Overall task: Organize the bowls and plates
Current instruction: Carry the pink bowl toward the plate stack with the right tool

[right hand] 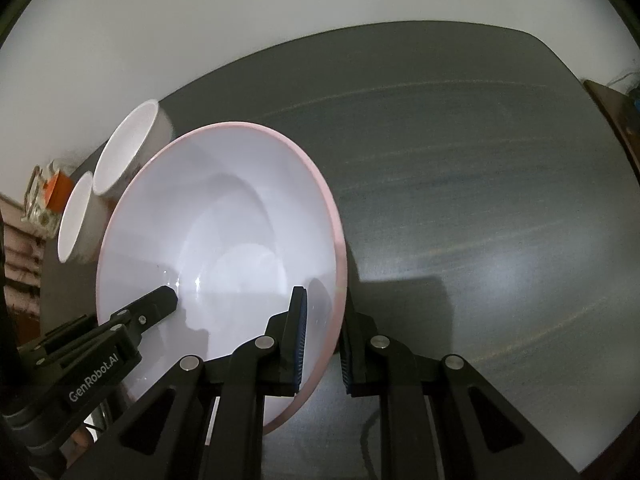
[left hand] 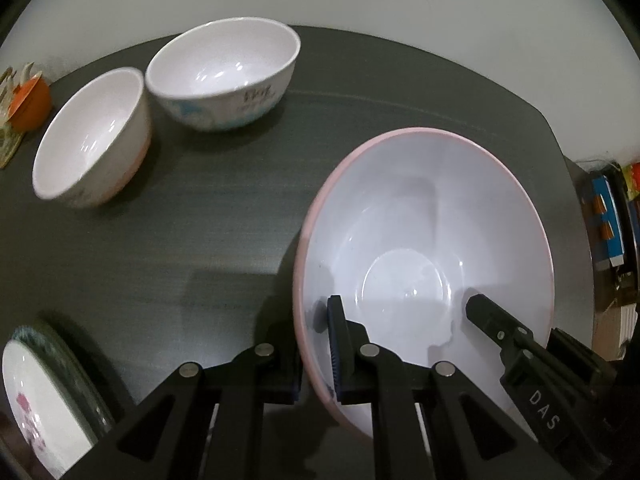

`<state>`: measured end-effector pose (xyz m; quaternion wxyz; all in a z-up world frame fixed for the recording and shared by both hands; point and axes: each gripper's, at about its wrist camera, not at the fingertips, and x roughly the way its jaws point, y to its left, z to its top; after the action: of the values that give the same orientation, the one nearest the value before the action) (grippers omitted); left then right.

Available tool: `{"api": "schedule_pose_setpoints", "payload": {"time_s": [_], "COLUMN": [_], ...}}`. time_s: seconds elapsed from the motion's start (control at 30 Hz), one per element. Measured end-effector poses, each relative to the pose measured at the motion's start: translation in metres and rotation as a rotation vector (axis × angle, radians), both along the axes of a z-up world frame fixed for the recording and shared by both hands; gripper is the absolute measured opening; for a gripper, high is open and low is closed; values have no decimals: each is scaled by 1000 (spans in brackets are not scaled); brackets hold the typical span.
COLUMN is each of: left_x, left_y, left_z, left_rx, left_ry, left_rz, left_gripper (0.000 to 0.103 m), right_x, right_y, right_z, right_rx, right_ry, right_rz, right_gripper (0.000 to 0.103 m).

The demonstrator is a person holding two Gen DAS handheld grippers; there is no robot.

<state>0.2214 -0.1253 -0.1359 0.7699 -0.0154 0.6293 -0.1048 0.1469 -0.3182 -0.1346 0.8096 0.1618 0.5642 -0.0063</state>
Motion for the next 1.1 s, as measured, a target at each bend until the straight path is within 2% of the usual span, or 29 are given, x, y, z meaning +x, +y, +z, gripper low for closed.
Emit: {"api": "schedule_pose_setpoints", "payload": {"time_s": [0.03,0.23,0.3,0.33,0.37,0.57,0.73,0.9,1.1], "left_x": [-4,-24,-29,-31,-34,-41,-42,-50,-60], "left_y": [2,9,8,10,11,5,6,26,35], "left_z": [0,1,0,0,1,0,7,21,24], "left_rx": [1,15,13,13,13,13,17,3,-2], "left_ry": [1,3,10,12,12,3,-31,-57,-66], "left_rz": [1,-7,-3,0,3,12,9,31,65], "left_gripper": [11,11,11,11,11,11,11,11,11], "right_x": [6,-33,-29,-34,-42,-68,-67,-76,-88], "right_y": [3,25,22,24,46,59,73,86,96], "right_z": [1,2,0,0,4,5,-1,3,13], "right_rx": [1,-1,4,10,10,3,-24,-34,-25], "right_ry": [2,10,13,14,15,10,-12,-35,-50], "right_rz": [2,19,23,23,24,44,68,87,113], "right_gripper": [15,15,15,15,15,15,14,14,14]}}
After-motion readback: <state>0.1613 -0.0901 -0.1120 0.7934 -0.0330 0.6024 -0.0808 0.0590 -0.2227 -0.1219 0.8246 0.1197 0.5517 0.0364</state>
